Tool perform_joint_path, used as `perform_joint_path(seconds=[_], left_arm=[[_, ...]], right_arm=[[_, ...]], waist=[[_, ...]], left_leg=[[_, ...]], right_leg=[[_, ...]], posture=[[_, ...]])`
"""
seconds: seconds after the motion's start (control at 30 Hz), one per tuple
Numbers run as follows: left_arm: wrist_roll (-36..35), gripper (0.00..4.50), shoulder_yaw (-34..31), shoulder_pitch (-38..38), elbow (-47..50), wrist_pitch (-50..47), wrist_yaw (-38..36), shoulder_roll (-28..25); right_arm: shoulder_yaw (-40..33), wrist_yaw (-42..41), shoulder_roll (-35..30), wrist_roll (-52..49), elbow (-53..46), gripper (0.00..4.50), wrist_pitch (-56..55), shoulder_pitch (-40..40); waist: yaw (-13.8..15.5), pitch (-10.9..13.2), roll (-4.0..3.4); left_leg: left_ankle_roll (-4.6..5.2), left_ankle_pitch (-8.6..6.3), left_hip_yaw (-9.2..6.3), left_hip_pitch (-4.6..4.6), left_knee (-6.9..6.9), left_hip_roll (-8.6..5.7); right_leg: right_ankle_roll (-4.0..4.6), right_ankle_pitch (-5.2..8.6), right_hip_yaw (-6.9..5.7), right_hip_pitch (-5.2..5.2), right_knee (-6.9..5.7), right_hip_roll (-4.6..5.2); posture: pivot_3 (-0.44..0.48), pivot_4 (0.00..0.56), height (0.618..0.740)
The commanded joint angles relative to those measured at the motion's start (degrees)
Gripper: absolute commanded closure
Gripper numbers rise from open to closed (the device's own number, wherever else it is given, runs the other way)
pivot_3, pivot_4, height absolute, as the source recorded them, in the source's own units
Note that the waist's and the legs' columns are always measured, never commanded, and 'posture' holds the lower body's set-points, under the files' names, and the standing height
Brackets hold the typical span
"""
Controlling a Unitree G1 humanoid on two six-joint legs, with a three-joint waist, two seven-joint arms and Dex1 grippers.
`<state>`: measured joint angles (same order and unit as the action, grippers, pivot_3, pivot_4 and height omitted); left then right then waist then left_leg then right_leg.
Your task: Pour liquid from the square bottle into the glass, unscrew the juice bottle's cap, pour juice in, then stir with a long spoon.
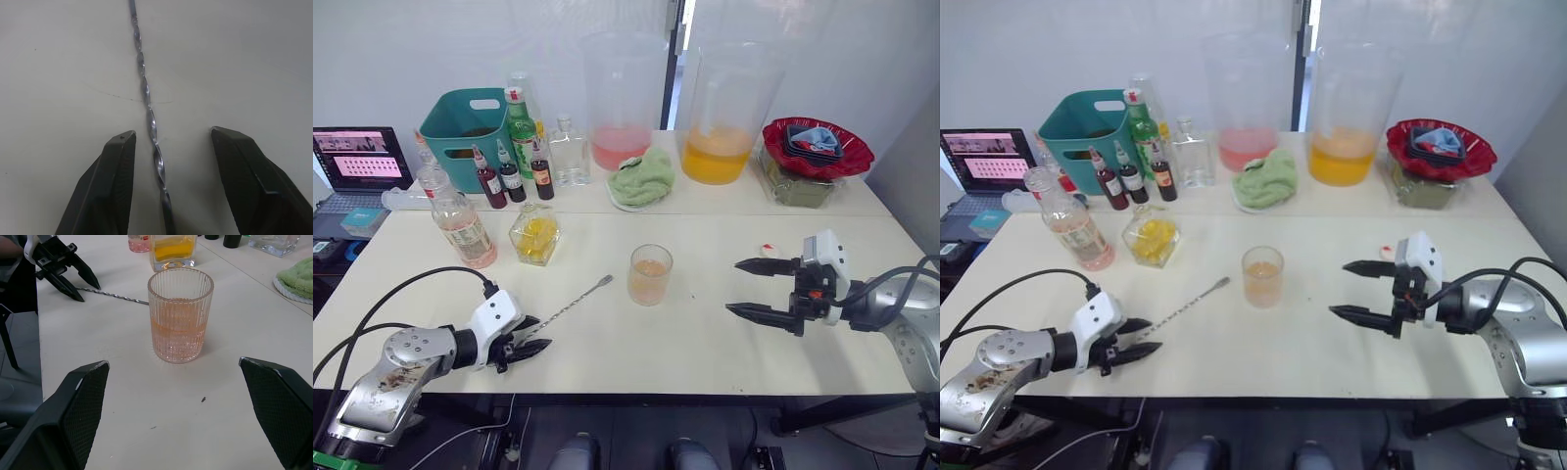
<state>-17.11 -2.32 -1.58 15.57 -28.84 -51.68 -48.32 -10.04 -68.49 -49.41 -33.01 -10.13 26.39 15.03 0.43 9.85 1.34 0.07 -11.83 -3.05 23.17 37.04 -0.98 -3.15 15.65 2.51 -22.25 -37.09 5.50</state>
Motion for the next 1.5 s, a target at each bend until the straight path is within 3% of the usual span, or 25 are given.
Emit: perform_joint_path(seconds=[0.03,0.17,0.2,0.4,0.73,0.9,1.07,1.17,1.33,1.5], left_arm=[[2.1,1.95,3.0,-1.2,1.4,-6.1,2.2,-0.8],[3.8,1.95,4.6,-1.9,1.7,-8.1,3.2,-1.5],[4.1,2.51,4.9,-2.0,1.5,-8.4,3.4,-1.6],[5.2,4.41,5.4,-1.6,1.3,-7.6,2.9,-3.4],[-4.1,4.47,-5.8,-5.7,4.0,-12.7,5.2,0.5],[-12.3,4.47,-13.1,-12.5,5.7,-12.2,6.7,5.9],[-19.5,4.47,-13.6,-20.0,10.7,-16.0,10.6,10.1],[-20.3,4.47,-12.4,-21.3,11.8,-16.7,11.6,10.3],[-20.2,4.47,-7.9,-25.0,12.6,-16.9,13.4,12.0],[-19.0,4.47,-5.6,-25.6,12.1,-16.3,13.7,11.9]], right_arm=[[-1.6,0.4,0.3,-0.6,-1.0,0.00,-1.4,-0.3],[-1.8,0.6,0.1,-0.5,-1.4,0.00,-1.7,-0.8],[-1.8,0.6,0.0,-0.5,-1.5,0.00,-1.7,-0.8],[-1.6,0.6,-0.5,-0.5,-1.7,0.00,-1.4,-0.8],[-2.0,-0.1,-1.1,-4.3,-0.1,0.00,3.4,4.7],[-3.5,6.1,1.8,-15.1,-0.6,0.00,16.5,12.2],[-4.6,18.1,8.6,-23.7,-1.3,0.00,26.4,18.1],[-4.6,23.1,11.4,-25.8,-2.0,0.00,29.0,19.4],[-5.1,44.0,25.6,-31.5,-1.6,0.00,32.3,22.6],[-6.5,54.9,32.3,-35.5,-2.0,0.00,32.9,23.7]], waist=[[0.1,0.0,-0.01],[0.1,-0.1,-0.09],[0.1,-0.1,-0.16],[-0.2,-0.2,-0.34],[-0.9,-0.2,-0.30],[-0.8,-0.1,-0.16],[-0.8,-0.1,-0.10],[-0.9,-0.1,-0.10],[-1.3,-0.1,-0.07],[-1.2,-0.1,-0.07]], left_leg=[[0.00,0.00,0.00,0.00,0.00,-0.01],[0.00,0.00,0.02,-0.01,0.01,-0.03],[0.00,0.00,0.02,-0.02,0.00,-0.03],[0.00,0.00,0.04,-0.04,-0.02,-0.03],[0.00,0.00,-0.02,0.03,-0.05,-0.01],[0.00,0.00,-0.14,0.08,-0.03,0.03],[0.00,0.00,-0.25,0.16,-0.04,-0.03],[0.01,-0.01,-0.24,0.18,-0.06,-0.07],[-0.02,0.01,-0.22,0.17,-0.05,-0.07],[-0.03,0.02,-0.21,0.31,-0.06,-0.16]], right_leg=[[0.00,0.00,0.00,0.00,-0.01,0.00],[-0.01,0.00,0.00,0.01,-0.01,-0.01],[-0.01,0.00,0.00,0.02,-0.01,-0.01],[0.00,0.00,0.02,0.01,-0.01,-0.06],[0.00,0.00,0.01,-0.06,-0.01,-0.09],[0.00,0.00,-0.03,-0.09,-0.03,-0.08],[0.00,-0.02,-0.04,-0.11,-0.04,0.00],[0.00,-0.02,-0.02,-0.16,-0.08,0.01],[0.01,-0.03,-0.01,-0.20,-0.12,-0.11],[0.03,-0.04,0.08,-0.55,-0.59,-0.05]], posture=[[0.000,0.150,0.740],[0.000,0.150,0.740],[0.000,0.150,0.740],[0.000,0.150,0.740],[0.000,0.150,0.740],[0.000,0.150,0.740],[0.000,0.150,0.740],[0.000,0.150,0.740],[0.000,0.150,0.740],[0.000,0.150,0.740]])
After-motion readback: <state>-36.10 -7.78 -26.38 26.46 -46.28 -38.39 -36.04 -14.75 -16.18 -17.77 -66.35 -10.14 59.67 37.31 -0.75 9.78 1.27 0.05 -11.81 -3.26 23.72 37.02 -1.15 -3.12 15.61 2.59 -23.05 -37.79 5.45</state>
